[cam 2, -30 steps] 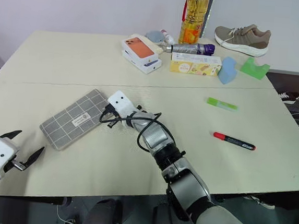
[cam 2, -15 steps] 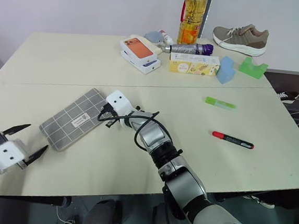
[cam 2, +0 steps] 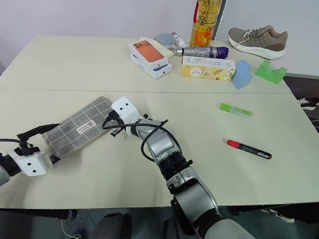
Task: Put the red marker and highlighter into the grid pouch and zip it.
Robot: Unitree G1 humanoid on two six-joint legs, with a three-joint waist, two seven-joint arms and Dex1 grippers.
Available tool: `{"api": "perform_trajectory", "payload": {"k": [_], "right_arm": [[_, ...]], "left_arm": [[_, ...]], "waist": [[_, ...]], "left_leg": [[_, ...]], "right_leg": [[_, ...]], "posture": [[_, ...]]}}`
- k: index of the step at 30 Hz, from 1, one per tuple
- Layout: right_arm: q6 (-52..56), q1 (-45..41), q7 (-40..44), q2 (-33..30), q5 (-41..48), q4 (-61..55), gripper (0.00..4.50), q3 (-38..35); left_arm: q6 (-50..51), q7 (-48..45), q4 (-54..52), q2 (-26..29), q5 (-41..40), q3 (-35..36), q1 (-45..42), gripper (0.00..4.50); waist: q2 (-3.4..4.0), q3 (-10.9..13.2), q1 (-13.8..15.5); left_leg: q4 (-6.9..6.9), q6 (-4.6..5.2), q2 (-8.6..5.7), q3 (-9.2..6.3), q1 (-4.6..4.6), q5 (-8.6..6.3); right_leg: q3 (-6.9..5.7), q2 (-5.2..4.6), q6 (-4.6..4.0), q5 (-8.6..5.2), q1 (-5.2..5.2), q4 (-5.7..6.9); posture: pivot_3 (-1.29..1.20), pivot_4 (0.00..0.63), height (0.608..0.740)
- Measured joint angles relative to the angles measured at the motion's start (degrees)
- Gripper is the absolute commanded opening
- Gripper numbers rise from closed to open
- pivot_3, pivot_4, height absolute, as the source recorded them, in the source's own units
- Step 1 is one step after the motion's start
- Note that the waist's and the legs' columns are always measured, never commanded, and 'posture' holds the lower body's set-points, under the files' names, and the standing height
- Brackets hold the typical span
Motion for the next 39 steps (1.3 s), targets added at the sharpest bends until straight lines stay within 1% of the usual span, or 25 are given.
{"api": "perform_trajectory", "payload": {"k": [2,3,4,7,8,13,15,17,18,20,21,23,25,26,29,34,36,39], "right_arm": [[-0.1,0.0,0.0,0.0,-0.2,0.0,0.00,0.0],[-0.1,0.0,0.0,0.0,-0.3,0.0,0.00,-0.1],[-0.1,0.0,0.0,0.0,-0.3,0.0,0.00,-0.1],[-0.1,0.0,0.0,0.0,-0.3,0.0,0.00,-0.1],[-0.1,0.1,0.0,0.0,-0.4,0.0,0.00,-0.2],[-1.8,0.9,-0.5,-0.3,-0.6,-0.3,0.00,-0.5],[-3.4,1.7,-1.5,-1.3,-0.7,-1.1,0.00,-1.2],[-4.0,2.3,-2.1,-3.8,-0.3,-4.3,0.54,-3.4],[-4.1,2.8,-2.0,-5.6,0.0,-6.7,0.89,-4.6],[-2.9,4.4,-0.7,-10.0,1.8,-14.1,1.89,-8.3],[-2.3,4.8,-0.1,-11.2,2.2,-16.0,2.28,-9.4],[0.9,8.1,3.7,-16.9,4.4,-24.6,3.26,-11.6],[3.4,11.5,7.5,-22.4,6.1,-30.5,4.26,-12.7],[4.5,13.2,9.4,-25.0,6.8,-33.3,4.48,-13.0],[6.6,18.1,15.1,-32.5,9.0,-40.1,4.48,-13.3],[10.8,20.9,19.0,-38.1,11.8,-46.5,4.48,-14.0],[12.7,21.3,19.0,-38.6,12.4,-47.0,4.48,-14.0],[13.6,21.4,16.5,-36.9,12.4,-45.9,4.48,-13.9]], "left_arm": [[-1.3,0.6,1.5,0.0,0.5,-1.1,-0.5,2.68],[-2.2,1.0,2.6,0.0,0.5,-2.0,-0.8,2.07],[-2.5,1.1,3.1,0.0,0.6,-2.4,-0.9,1.69],[-4.3,2.1,3.8,1.3,0.4,-2.2,-2.2,0.10],[-4.6,2.5,4.0,1.5,0.4,-2.1,-2.7,0.04],[-4.7,3.1,4.5,1.2,0.0,-2.4,-3.3,0.04],[-1.8,1.5,2.5,-0.3,-3.4,-3.0,-3.3,0.04],[5.1,-1.9,-2.9,-3.3,-10.3,-4.7,-3.2,0.00],[8.3,-3.3,-5.9,-4.6,-13.2,-5.5,-3.2,0.00],[15.2,-6.3,-13.4,-6.5,-18.0,-7.5,-3.1,0.00],[16.8,-6.9,-15.4,-7.0,-19.1,-8.3,-3.1,0.00],[23.2,-8.6,-21.3,-9.3,-21.4,-9.9,-3.5,0.00],[27.8,-9.5,-25.0,-11.5,-22.5,-11.6,-3.7,0.00],[29.8,-9.9,-26.3,-12.4,-22.9,-12.4,-3.8,0.00],[34.6,-11.3,-28.0,-15.0,-23.0,-14.9,-5.7,0.00],[38.3,-13.3,-29.1,-17.9,-22.9,-17.8,-9.1,0.00],[38.7,-13.4,-29.1,-18.8,-22.9,-18.0,-9.9,0.00],[39.4,-13.9,-29.1,-19.4,-22.9,-18.0,-10.4,0.00]], "waist": [[-0.01,0.0,0.0],[-0.01,0.0,0.0],[-0.03,0.0,0.0],[0.01,0.0,0.0],[0.04,0.0,0.0],[0.04,0.0,0.1],[0.05,0.0,0.1],[0.00,0.0,0.3],[-0.02,0.0,0.4],[-0.05,0.0,0.6],[-0.05,0.0,0.6],[-0.04,0.0,0.5],[-0.03,0.0,0.5],[-0.02,0.0,0.4],[0.15,0.1,0.5],[0.24,0.2,0.3],[0.18,0.2,0.4],[0.18,0.2,0.5]], "left_leg": [[0.00,0.00,0.00,0.00,-0.01,0.00],[0.00,0.00,0.00,0.01,-0.02,0.00],[0.00,0.00,0.00,0.00,-0.02,0.00],[0.00,0.00,0.00,0.00,-0.02,0.00],[0.01,0.01,0.00,0.00,-0.02,0.01],[0.01,0.02,0.01,0.00,-0.04,0.02],[0.04,0.01,0.00,0.00,-0.11,0.03],[0.14,0.01,0.00,-0.01,-0.31,0.03],[0.18,0.01,0.00,-0.01,-0.43,0.03],[0.39,0.01,0.01,-0.06,-1.03,0.05],[0.39,0.01,0.01,-0.04,-1.07,0.05],[0.36,0.02,0.05,-0.02,-1.08,0.04],[0.33,0.02,0.09,-0.01,-1.08,0.04],[0.34,0.03,0.11,-0.01,-1.07,0.05],[0.39,0.08,0.11,-0.03,-0.99,0.08],[0.80,0.10,0.10,-0.13,-0.82,0.09],[0.90,0.10,0.09,-0.13,-0.82,0.09],[0.93,0.11,0.05,-0.12,-0.82,0.09]], "right_leg": [[0.00,0.00,0.00,0.00,0.00,0.00],[0.00,0.00,0.00,0.00,-0.01,0.00],[0.00,0.00,0.00,0.00,-0.01,0.00],[-0.02,0.00,0.00,0.00,-0.01,0.01],[-0.02,0.00,0.00,0.00,0.00,0.02],[-0.05,0.00,0.01,0.00,-0.02,0.05],[-0.05,-0.02,0.01,0.01,-0.04,0.04],[-0.11,-0.04,0.02,0.01,-0.13,0.02],[-0.14,-0.05,0.03,0.01,-0.20,0.02],[-0.17,-0.03,0.07,0.04,-0.71,0.08],[-0.16,-0.02,0.08,0.04,-0.75,0.08],[-0.15,0.06,0.09,0.04,-0.76,0.06],[-0.13,0.14,0.09,0.04,-0.76,0.01],[-0.12,0.18,0.09,0.04,-0.76,0.02],[-0.11,0.23,0.09,0.04,-0.69,0.09],[-0.06,0.31,0.10,0.05,-0.36,0.28],[-0.05,0.31,0.17,0.09,-0.30,0.26],[0.00,0.30,0.23,0.13,-0.30,0.25]], "posture": [[0.00,0.150,0.740],[0.00,0.150,0.740],[0.00,0.150,0.740],[0.00,0.150,0.740],[0.00,0.150,0.740],[0.00,0.150,0.740],[0.00,0.150,0.740],[0.00,0.150,0.740],[0.00,0.150,0.740],[0.00,0.150,0.740],[0.00,0.150,0.740],[0.00,0.150,0.740],[0.00,0.150,0.740],[0.00,0.150,0.740],[0.00,0.150,0.740],[0.00,0.150,0.740],[0.00,0.150,0.740],[0.00,0.150,0.740]]}}
